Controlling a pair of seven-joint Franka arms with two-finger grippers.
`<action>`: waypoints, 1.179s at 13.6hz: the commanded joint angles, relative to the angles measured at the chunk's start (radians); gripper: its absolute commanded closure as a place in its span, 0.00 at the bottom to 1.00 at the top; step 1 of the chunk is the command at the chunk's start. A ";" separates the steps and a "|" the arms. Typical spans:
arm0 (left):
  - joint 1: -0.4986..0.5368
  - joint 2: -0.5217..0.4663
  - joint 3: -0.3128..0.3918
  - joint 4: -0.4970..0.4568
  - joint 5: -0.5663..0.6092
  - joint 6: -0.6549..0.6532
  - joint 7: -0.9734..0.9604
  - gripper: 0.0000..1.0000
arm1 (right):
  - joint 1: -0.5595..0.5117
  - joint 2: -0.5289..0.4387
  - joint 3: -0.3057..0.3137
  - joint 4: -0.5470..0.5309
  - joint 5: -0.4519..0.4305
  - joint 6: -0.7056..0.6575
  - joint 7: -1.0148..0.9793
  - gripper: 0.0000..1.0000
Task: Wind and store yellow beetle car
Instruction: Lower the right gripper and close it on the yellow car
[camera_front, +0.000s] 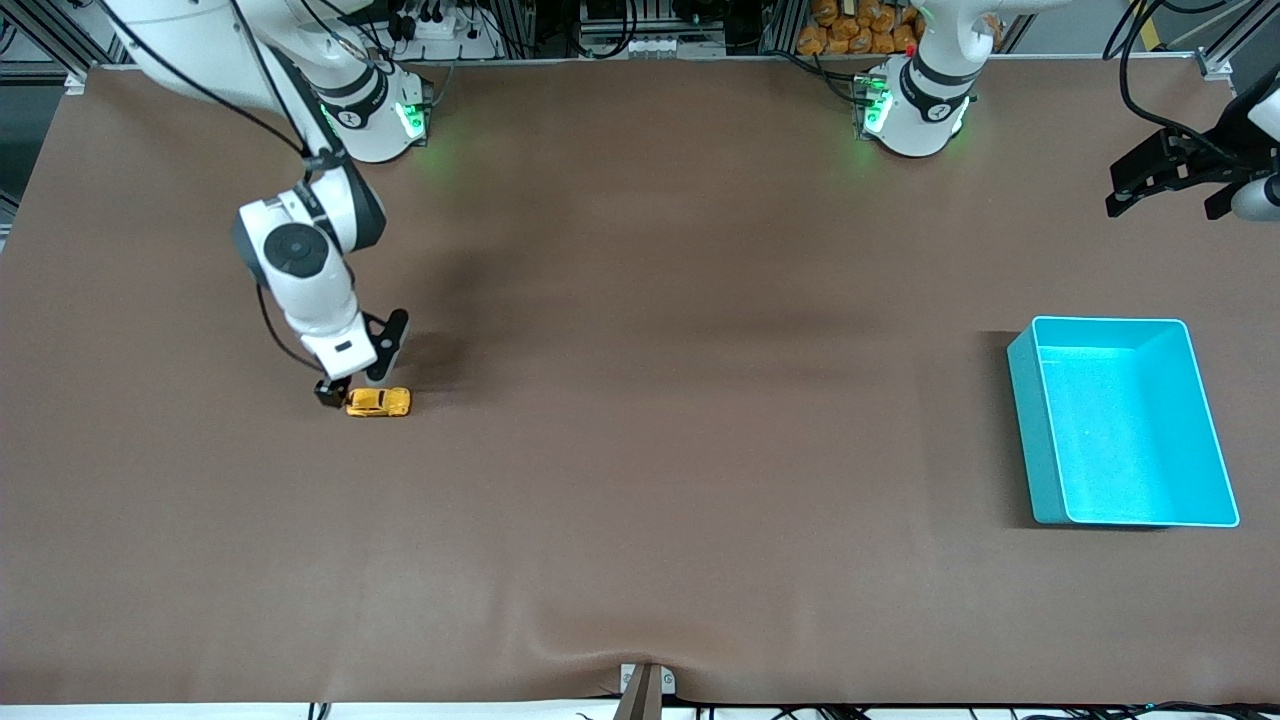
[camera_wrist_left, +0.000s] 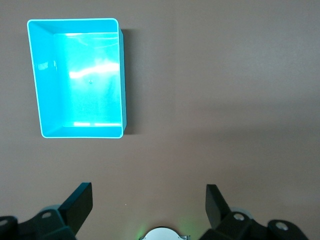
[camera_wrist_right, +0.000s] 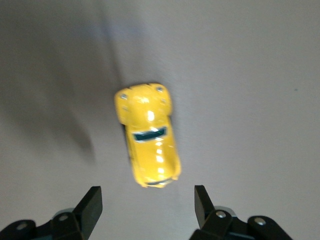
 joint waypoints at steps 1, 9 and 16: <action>0.001 -0.011 -0.002 0.002 0.023 -0.010 0.007 0.00 | 0.030 0.056 -0.029 0.067 -0.014 -0.003 -0.038 0.15; 0.001 -0.010 -0.002 0.002 0.023 -0.010 0.007 0.00 | 0.059 0.081 -0.004 0.068 0.156 -0.096 -0.059 0.14; 0.015 -0.005 0.001 0.002 0.023 -0.005 0.007 0.00 | 0.068 0.090 -0.003 0.087 0.155 -0.089 -0.096 0.16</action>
